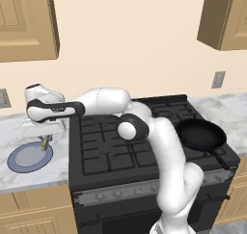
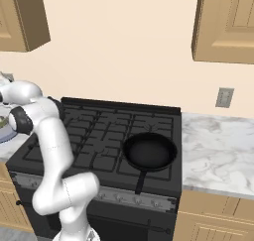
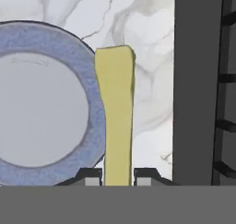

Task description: Pick up the butter stick and place it in the pan. Then turn on the burner for the pan.

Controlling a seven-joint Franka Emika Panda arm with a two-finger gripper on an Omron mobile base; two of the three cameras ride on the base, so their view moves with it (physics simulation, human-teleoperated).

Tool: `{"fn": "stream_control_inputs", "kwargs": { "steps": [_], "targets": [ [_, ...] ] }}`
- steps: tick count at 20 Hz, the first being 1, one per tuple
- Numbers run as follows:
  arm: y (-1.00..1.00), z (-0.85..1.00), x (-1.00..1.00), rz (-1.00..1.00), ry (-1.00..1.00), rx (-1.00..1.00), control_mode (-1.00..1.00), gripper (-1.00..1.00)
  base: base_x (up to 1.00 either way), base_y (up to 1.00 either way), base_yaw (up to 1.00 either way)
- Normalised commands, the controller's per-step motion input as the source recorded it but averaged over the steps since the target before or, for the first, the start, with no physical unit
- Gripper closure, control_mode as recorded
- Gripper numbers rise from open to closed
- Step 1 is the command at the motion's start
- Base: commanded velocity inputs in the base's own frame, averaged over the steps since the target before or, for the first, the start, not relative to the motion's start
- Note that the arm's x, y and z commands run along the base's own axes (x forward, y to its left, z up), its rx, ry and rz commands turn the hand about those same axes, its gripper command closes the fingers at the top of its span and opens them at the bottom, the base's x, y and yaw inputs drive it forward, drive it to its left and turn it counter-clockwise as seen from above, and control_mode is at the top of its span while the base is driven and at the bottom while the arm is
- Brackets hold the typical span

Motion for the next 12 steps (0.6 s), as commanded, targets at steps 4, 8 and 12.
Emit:
{"fn": "stream_control_inputs", "kwargs": {
  "steps": [4, 8, 12],
  "targets": [
    [-1.0, 0.23, -0.46, 0.02, -0.04, 0.04, -1.0, 1.0, 0.0, 0.0, 0.0],
    [-1.0, 0.32, -0.38, 0.0, -0.03, 0.1, -1.0, 1.0, 0.0, 0.0, 0.0],
    [-1.0, 0.33, -0.29, 0.01, -0.03, 0.13, -1.0, 1.0, 0.0, 0.0, 0.0]
  ]
}}
